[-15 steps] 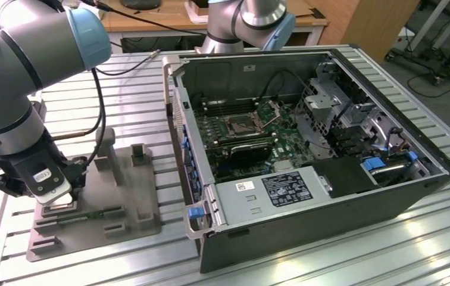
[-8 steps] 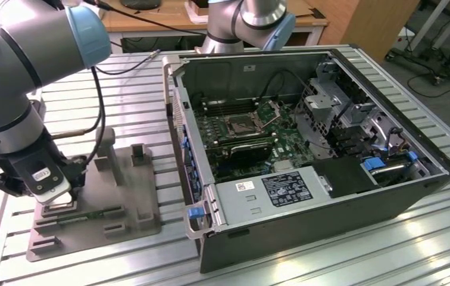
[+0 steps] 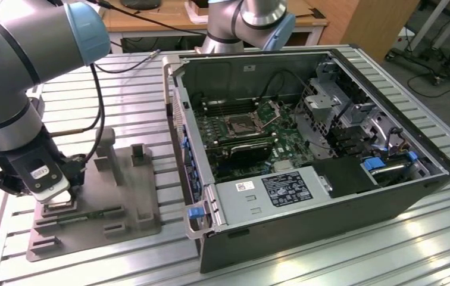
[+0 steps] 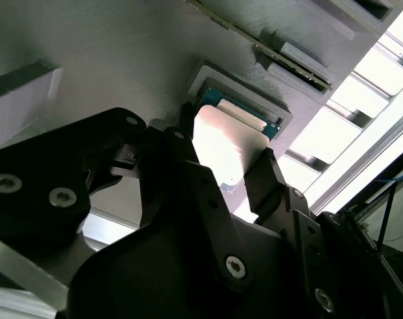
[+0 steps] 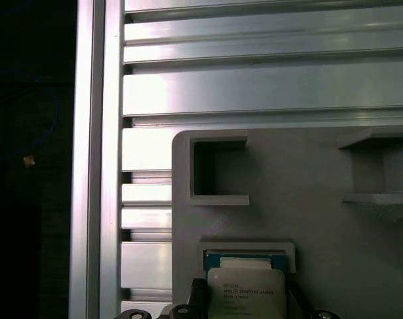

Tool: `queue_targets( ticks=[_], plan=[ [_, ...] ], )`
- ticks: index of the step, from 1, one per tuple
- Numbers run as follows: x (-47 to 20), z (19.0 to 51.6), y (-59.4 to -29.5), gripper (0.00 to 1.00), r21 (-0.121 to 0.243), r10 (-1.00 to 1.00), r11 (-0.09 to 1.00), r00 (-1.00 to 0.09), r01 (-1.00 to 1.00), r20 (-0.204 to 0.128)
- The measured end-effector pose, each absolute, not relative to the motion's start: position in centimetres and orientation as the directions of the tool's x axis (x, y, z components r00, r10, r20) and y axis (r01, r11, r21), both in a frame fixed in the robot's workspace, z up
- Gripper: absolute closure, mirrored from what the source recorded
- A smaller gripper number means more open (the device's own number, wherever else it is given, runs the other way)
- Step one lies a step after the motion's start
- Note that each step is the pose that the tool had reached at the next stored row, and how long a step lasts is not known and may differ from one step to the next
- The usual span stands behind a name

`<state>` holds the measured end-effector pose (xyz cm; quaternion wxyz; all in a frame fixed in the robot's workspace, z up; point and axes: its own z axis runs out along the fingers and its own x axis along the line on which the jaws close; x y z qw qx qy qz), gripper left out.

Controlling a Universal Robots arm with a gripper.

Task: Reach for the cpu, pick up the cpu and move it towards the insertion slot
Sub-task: 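Pick up the cpu and move it towards the insertion slot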

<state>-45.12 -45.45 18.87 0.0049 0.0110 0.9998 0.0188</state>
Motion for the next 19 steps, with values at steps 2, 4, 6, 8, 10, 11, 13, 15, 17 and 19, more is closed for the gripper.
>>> queue_targets(
  ticks=[2,4,6,8,10,11,13,15,17,19],
  plan=[
    [-45.12,18.88,-45.45,0.46,0.038,0.022,0.999,-1.0,0.022,-0.009],
    [-45.12,18.89,-45.45,0.46,0.038,0.022,0.999,-1.0,0.022,-0.009],
    [-45.12,19.0,-45.46,0.46,0.037,0.022,0.999,-1.0,0.022,-0.009],
    [-45.12,19.03,-45.45,0.46,0.038,0.022,0.999,-1.0,0.022,-0.009],
    [-45.12,19.13,-45.45,0.46,0.038,0.022,0.999,-1.0,0.022,-0.009],
    [-45.12,19.18,-45.46,0.46,0.038,0.022,0.999,-1.0,0.022,-0.009],
    [-45.12,19.28,-45.46,0.46,0.039,0.022,0.999,-1.0,0.022,-0.009],
    [-45.12,19.41,-45.46,0.46,0.04,0.022,0.999,-1.0,0.022,-0.009],
    [-45.12,19.57,-45.46,0.46,0.041,0.022,0.999,-1.0,0.022,-0.009],
    [-45.12,19.74,-45.46,0.46,0.042,0.022,0.999,-1.0,0.022,-0.009]
  ],
)
